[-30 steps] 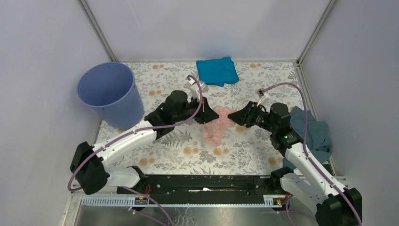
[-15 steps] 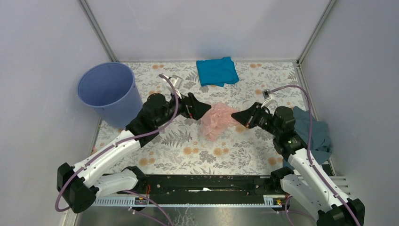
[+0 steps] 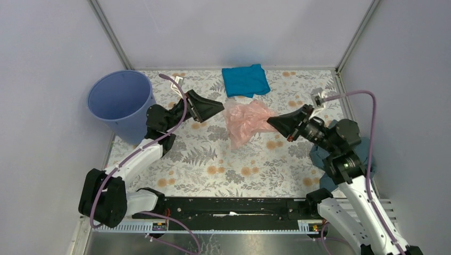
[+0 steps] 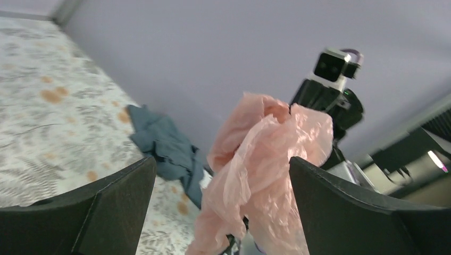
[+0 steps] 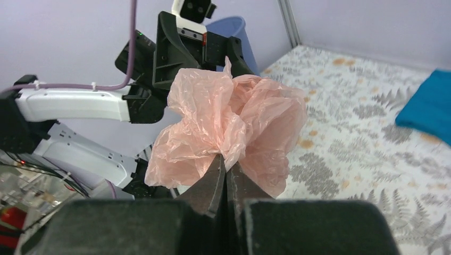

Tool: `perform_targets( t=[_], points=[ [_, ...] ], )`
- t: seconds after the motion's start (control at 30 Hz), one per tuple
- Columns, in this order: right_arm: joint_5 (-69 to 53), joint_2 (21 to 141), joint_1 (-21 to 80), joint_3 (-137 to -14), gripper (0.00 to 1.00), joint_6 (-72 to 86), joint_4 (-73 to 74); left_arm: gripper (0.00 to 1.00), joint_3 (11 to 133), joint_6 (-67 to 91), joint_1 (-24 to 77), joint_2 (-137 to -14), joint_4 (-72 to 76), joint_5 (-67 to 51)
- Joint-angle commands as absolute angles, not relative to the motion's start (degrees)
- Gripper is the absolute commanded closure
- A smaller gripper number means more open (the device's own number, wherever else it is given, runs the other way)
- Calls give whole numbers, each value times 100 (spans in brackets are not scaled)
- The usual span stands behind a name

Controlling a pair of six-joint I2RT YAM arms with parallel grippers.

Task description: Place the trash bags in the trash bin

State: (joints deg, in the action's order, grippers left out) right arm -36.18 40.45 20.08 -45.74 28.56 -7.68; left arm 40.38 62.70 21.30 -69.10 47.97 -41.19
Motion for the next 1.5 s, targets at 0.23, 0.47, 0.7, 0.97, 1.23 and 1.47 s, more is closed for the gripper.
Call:
perform_targets(
  t=[0.23, 0.47, 0.7, 0.97, 1.23, 1.47],
  points=[
    [-3713, 3382, 1984, -4618, 100, 2363, -1016, 4, 4446, 8158, 2623, -7812, 8104, -5707],
    [-3981, 3391, 1986, -4547, 100, 2474, -1121, 45, 4591, 8906, 2700, -8314, 8822, -5851],
    [-4093, 3166, 1985, -4534, 100, 2497, -866, 33, 4568, 8728, 2637, -8091, 8684, -5813],
    [-4174, 3143, 1983, -4463, 100, 2606, -928, 77, 4592, 8655, 2723, -8151, 8567, -5829],
    [-2833, 2931, 1986, -4497, 58, 1865, 641, 100, 4696, 6315, 2493, -7216, 5327, -5334],
    [516, 3229, 1985, -4339, 3, 2099, 2305, 100, 5270, 3682, 2522, -6101, 841, -1968]
  ],
)
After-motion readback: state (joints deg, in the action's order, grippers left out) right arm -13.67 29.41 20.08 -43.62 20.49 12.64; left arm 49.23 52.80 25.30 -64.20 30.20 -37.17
